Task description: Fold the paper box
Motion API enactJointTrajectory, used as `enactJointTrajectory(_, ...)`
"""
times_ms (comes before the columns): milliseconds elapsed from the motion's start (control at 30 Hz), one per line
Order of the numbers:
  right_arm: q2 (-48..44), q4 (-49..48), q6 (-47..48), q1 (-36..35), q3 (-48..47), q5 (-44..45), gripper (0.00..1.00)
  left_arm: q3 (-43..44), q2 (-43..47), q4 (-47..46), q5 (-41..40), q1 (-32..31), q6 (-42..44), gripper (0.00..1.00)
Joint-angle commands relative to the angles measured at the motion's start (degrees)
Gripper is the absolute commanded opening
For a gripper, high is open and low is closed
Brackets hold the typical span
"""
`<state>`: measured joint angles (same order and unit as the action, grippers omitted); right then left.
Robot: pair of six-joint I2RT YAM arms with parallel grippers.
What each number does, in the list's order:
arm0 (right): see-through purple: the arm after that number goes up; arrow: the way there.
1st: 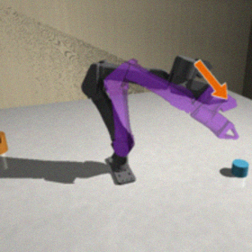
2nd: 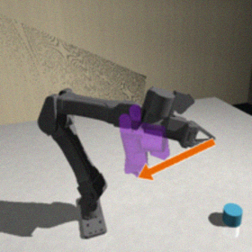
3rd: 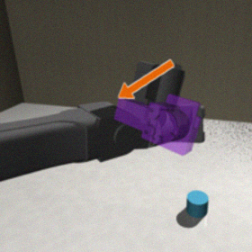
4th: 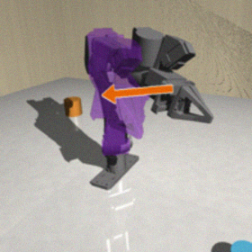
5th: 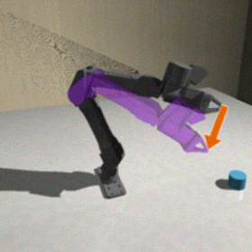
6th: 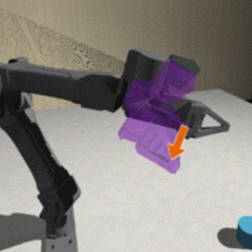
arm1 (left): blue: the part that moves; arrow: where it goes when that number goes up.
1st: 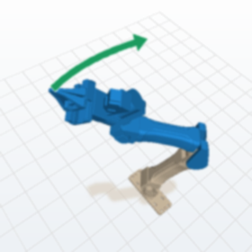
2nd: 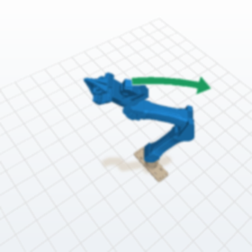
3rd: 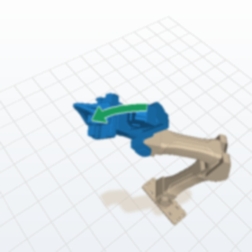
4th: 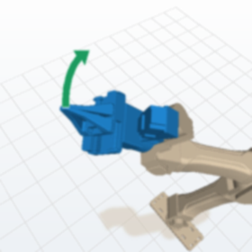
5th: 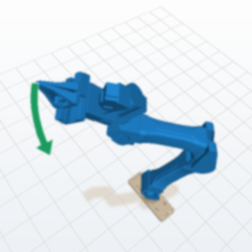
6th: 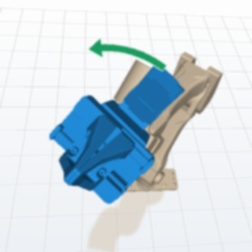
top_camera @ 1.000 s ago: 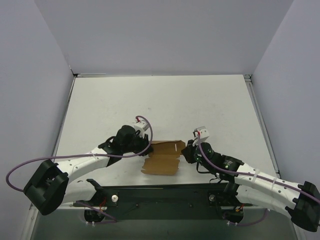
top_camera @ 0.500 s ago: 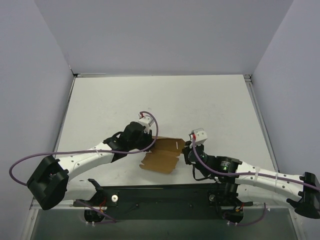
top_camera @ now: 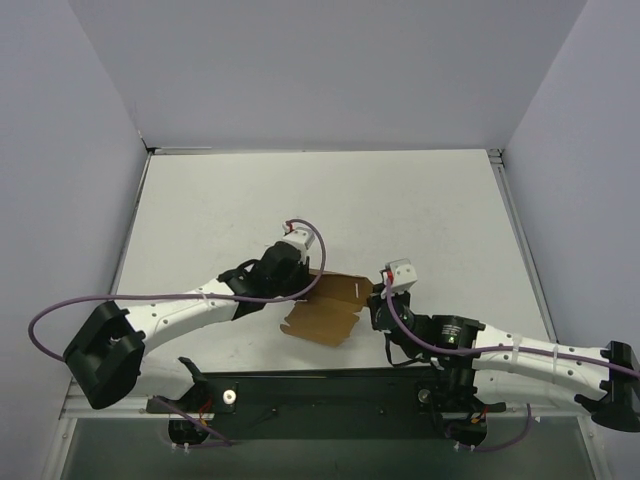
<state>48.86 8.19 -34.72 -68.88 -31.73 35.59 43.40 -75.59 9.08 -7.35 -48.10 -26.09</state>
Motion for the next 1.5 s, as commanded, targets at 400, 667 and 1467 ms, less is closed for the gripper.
enactJointTrajectory(400, 0.71, 3.07, -2.81, -2.31, -1.94, 12.57, 0.0, -2.52, 0.44, 11.24, -10.5, 1.43, -0.63, 0.0)
enactJointTrajectory(667, 3.61, 0.08, -4.74, -2.22, -0.09, 11.6, 0.0, -5.69, 3.69, 5.08, -1.8, 1.43, 0.51, 0.37)
enactJointTrajectory(1467, 7.56, -5.89, -3.6, -1.78, 1.32, 7.56, 0.0, -11.85, 12.66, -10.29, 11.22, 1.6, 1.48, 0.73)
